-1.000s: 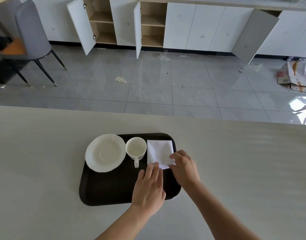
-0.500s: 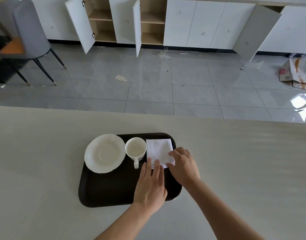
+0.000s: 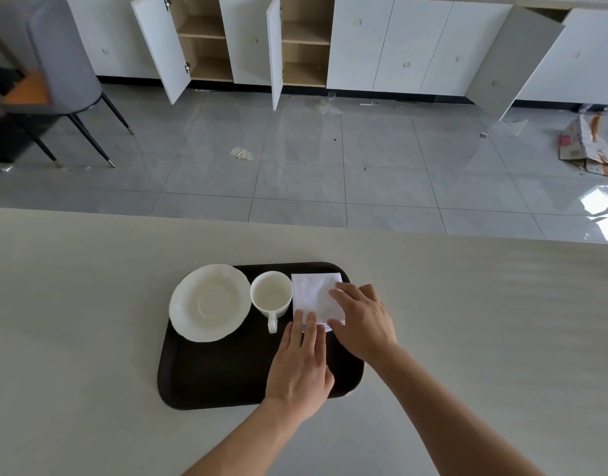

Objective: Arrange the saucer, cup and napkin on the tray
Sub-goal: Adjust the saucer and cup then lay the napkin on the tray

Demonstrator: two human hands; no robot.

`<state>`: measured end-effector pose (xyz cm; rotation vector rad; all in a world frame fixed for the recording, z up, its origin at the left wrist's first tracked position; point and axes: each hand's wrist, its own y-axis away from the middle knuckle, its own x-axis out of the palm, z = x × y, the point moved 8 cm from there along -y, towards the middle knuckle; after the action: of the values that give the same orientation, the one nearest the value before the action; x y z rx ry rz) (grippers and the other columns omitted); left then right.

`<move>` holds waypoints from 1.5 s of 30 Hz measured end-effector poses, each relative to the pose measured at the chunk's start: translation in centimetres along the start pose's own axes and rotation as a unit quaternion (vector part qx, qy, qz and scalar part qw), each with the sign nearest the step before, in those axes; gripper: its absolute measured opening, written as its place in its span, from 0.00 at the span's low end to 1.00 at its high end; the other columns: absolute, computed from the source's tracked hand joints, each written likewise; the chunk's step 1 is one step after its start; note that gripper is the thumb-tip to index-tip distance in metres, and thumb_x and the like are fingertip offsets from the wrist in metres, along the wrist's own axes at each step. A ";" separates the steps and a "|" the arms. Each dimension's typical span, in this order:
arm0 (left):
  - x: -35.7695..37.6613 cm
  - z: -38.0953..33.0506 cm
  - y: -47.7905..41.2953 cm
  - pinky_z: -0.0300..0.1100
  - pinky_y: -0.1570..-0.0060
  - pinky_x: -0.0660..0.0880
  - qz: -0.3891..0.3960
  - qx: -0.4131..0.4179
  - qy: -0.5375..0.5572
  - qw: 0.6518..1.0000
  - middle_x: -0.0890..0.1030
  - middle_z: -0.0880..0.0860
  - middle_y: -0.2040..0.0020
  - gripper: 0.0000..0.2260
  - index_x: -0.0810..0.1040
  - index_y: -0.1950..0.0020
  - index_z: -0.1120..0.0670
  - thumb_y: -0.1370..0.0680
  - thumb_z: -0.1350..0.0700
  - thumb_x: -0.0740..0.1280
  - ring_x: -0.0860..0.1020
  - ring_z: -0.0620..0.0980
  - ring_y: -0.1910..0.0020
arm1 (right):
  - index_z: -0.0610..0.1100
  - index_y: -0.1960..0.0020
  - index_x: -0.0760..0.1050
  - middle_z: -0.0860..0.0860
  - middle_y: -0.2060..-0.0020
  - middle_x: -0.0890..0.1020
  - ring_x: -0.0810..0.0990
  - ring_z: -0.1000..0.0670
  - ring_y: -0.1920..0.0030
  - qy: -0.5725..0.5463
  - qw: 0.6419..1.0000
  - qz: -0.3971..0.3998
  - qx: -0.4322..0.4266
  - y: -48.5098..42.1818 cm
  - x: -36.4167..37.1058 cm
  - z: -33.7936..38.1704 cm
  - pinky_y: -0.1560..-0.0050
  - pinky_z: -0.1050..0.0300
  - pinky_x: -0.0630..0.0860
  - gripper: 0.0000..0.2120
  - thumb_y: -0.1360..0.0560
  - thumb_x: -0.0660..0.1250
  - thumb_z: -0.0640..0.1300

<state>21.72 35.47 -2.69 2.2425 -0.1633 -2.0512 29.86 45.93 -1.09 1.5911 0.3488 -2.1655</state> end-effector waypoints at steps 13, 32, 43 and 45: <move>0.5 0.3 0.1 0.54 0.24 0.60 -0.017 0.000 0.019 1.000 0.61 0.65 0.22 0.31 0.61 0.23 0.60 0.24 0.50 0.60 0.55 0.63 0.21 | 0.54 0.22 0.54 0.59 0.22 0.56 0.53 0.44 0.24 0.107 0.973 0.129 -0.158 -4.4 3.6 4.9 0.27 0.46 0.57 0.39 0.28 0.70 0.48; 1.4 0.6 -0.2 0.55 0.22 0.53 0.005 0.013 0.011 1.000 0.54 0.62 0.19 0.33 0.50 0.20 0.58 0.22 0.46 0.55 0.49 0.62 0.20 | 0.45 0.26 0.64 0.51 0.23 0.63 0.59 0.47 0.24 0.038 0.997 0.018 -0.071 -1.9 1.9 -0.4 0.28 0.50 0.60 0.24 0.21 0.59 0.43; 1.9 0.7 -0.2 0.56 0.23 0.52 0.023 0.005 0.020 1.000 0.51 0.60 0.19 0.32 0.51 0.20 0.57 0.22 0.46 0.54 0.45 0.60 0.20 | 0.50 0.27 0.65 0.57 0.25 0.65 0.56 0.46 0.23 0.027 0.999 0.034 -0.014 0.0 2.7 -2.0 0.27 0.49 0.59 0.23 0.20 0.60 0.52; 1.9 0.7 -0.3 0.55 0.23 0.52 0.029 0.001 0.022 0.999 0.51 0.60 0.19 0.33 0.50 0.21 0.57 0.22 0.46 0.54 0.44 0.60 0.20 | 0.50 0.26 0.65 0.57 0.24 0.64 0.55 0.46 0.23 0.023 0.999 0.038 -0.014 0.0 2.6 -2.0 0.26 0.50 0.58 0.23 0.20 0.59 0.52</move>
<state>21.23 35.50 -4.62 2.2551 -0.2244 -1.9718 30.85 46.31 -4.21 1.6146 0.3274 -2.0619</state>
